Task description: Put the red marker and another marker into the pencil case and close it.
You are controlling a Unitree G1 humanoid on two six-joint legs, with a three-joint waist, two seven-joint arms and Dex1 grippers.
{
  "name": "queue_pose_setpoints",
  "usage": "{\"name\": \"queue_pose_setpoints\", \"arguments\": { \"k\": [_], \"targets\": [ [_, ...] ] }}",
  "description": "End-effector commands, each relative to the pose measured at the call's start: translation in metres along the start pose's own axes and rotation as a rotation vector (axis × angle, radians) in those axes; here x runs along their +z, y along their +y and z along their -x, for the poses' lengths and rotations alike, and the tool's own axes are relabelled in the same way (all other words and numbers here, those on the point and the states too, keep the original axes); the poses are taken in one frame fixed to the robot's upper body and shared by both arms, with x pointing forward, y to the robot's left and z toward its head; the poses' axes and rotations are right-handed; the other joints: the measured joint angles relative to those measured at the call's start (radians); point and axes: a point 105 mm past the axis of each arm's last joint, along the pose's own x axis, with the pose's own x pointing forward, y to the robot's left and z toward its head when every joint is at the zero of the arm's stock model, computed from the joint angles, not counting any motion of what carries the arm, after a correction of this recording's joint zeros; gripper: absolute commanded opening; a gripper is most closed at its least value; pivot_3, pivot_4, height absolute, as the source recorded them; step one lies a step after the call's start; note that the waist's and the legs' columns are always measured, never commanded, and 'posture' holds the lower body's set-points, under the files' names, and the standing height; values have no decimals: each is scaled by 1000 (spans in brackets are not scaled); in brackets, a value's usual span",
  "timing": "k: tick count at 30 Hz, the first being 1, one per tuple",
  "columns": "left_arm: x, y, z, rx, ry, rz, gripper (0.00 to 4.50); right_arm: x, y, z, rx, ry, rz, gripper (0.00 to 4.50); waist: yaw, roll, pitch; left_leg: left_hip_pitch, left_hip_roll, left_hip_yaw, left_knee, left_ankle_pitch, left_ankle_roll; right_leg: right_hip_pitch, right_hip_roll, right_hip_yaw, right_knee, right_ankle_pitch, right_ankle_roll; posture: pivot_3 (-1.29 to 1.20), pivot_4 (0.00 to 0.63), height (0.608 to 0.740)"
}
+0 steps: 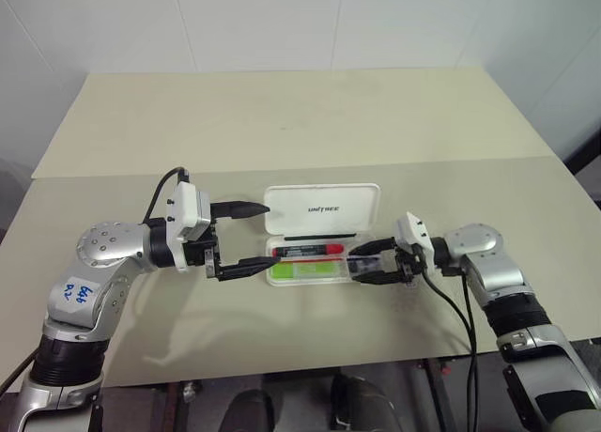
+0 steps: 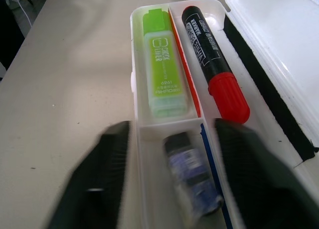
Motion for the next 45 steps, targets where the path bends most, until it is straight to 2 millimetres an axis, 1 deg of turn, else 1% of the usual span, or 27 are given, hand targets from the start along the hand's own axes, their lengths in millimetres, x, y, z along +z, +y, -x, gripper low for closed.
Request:
{"name": "queue_pose_setpoints", "arguments": {
  "k": [1, 2, 3, 5, 8, 11, 15, 20, 22, 23, 25, 26, 30, 35, 37, 40, 42, 44, 45],
  "targets": [
    [10, 0, 0, -5, -13, -57, 4500, 19, -7, 1, -12, -43, 79, 4030, 0, 0, 0, 0, 0, 0, 0, 0, 0, 0, 0, 0, 0, 0, 0, 0, 150, 740],
    [10, 0, 0, -5, -12, -58, 4500, 21, -7, 1, -15, -48, 88, 4437, 0, 0, 0, 0, 0, 0, 0, 0, 0, 0, 0, 0, 0, 0, 0, 0, 150, 740],
    [11, 0, 0, -5, -12, -58, 4500, 23, -7, 1, -14, -53, 98, 4483, 0, 0, 0, 0, 0, 0, 0, 0, 0, 0, 0, 0, 0, 0, 0, 0, 150, 740],
    [10, 1, 1, -4, -12, -58, 4500, 30, -7, 2, -12, -66, 117, 4483, 1, 0, 0, 0, 0, 0, 0, 0, 0, 0, 0, 0, 0, 0, 0, 0, 150, 740],
    [9, 2, 3, 0, -5, -55, 4500, 47, -1, 14, -5, -94, 150, 4483, 1, 0, 0, 0, 0, 0, 0, 0, 0, 0, 0, 0, 0, 0, 0, 0, 150, 740],
    [9, 3, 5, 7, -1, -54, 4500, 53, 3, 22, -15, -101, 148, 4483, 4, 0, 0, 0, 0, -1, 0, 0, 0, 0, 0, 0, 0, 0, 0, 0, 150, 740],
    [5, 9, 16, 73, 12, -51, 4500, 63, -3, 52, -148, -114, 157, 4483, 4, 0, 0, 0, 0, 0, 0, 0, 0, 0, 0, 0, 0, 0, 0, 0, 150, 740],
    [-5, 10, 31, 113, 30, -20, 4500, 62, -17, 87, -300, -83, 169, 4483, 1, 0, 0, 0, 0, 0, 0, 0, 0, 0, 0, 0, 0, 0, 0, 0, 150, 740],
    [-7, 12, 35, 133, 28, -18, 4500, 63, -22, 95, -338, -84, 176, 4483, 1, 0, 0, 0, 0, 0, 0, 0, 0, 0, 0, 0, 0, 0, 0, 0, 150, 740],
    [-8, 15, 39, 156, 22, -19, 4063, 63, -24, 104, -369, -77, 178, 4500, 2, 0, 0, 0, 0, 0, 0, 0, 0, 0, 0, 0, 0, 0, 0, 0, 150, 740],
    [-9, 19, 43, 186, 11, -22, 3522, 62, -26, 113, -394, -61, 180, 4500, 2, 0, 0, 0, 0, 1, 0, 0, 0, 0, 0, 1, 0, 0, 0, 0, 150, 740],
    [-10, 19, 45, 192, 8, -23, 3234, 61, -25, 114, -388, -57, 183, 4500, 2, 0, 0, 0, 0, 1, 0, 0, 0, 0, 0, 1, 0, 0, 0, 0, 150, 740],
    [-13, 25, 49, 229, 1, -35, 1775, 60, -20, 106, -348, -52, 192, 4500, 0, 0, 0, 0, 0, 1, 0, 0, 0, 0, 0, 0, 0, 0, 0, 0, 150, 740],
    [-13, 34, 52, 291, -25, -58, 42, 60, -20, 99, -339, -54, 200, 4500, 3, 0, 0, 0, 0, 1, -1, 0, 0, 0, 0, 0, 0, 0, 0, 0, 150, 740],
    [-12, 39, 53, 326, -46, -67, 42, 59, -19, 98, -336, -51, 202, 4500, 4, 0, 0, 0, 0, 1, -1, 0, 0, 0, -1, 0, 0, 0, 0, 0, 150, 740],
    [-14, 53, 51, 429, -68, -86, 42, 61, -19, 96, -334, -51, 206, 4500, 5, 0, 0, 0, 0, 1, 0, 0, 0, 0, -1, 0, 0, 0, 0, 0, 150, 740],
    [-18, 69, 48, 533, -76, -67, 42, 61, -18, 95, -331, -52, 208, 4500, 6, 0, 0, 0, 0, 1, 0, 0, 0, 0, 0, 0, 0, 0, 0, 0, 150, 740],
    [-22, 79, 45, 587, -74, -59, 42, 62, -18, 94, -329, -52, 208, 4500, 4, -1, 0, 0, 0, 1, 0, 0, 0, 0, 0, 0, 0, 0, 0, 0, 150, 740],
    [-27, 83, 41, 608, -56, -50, 42, 62, -17, 93, -326, -52, 209, 4500, 4, -1, 0, 0, 0, 1, 0, 0, 0, 0, 0, 0, 0, 0, 0, 0, 150, 740]
  ]
}}
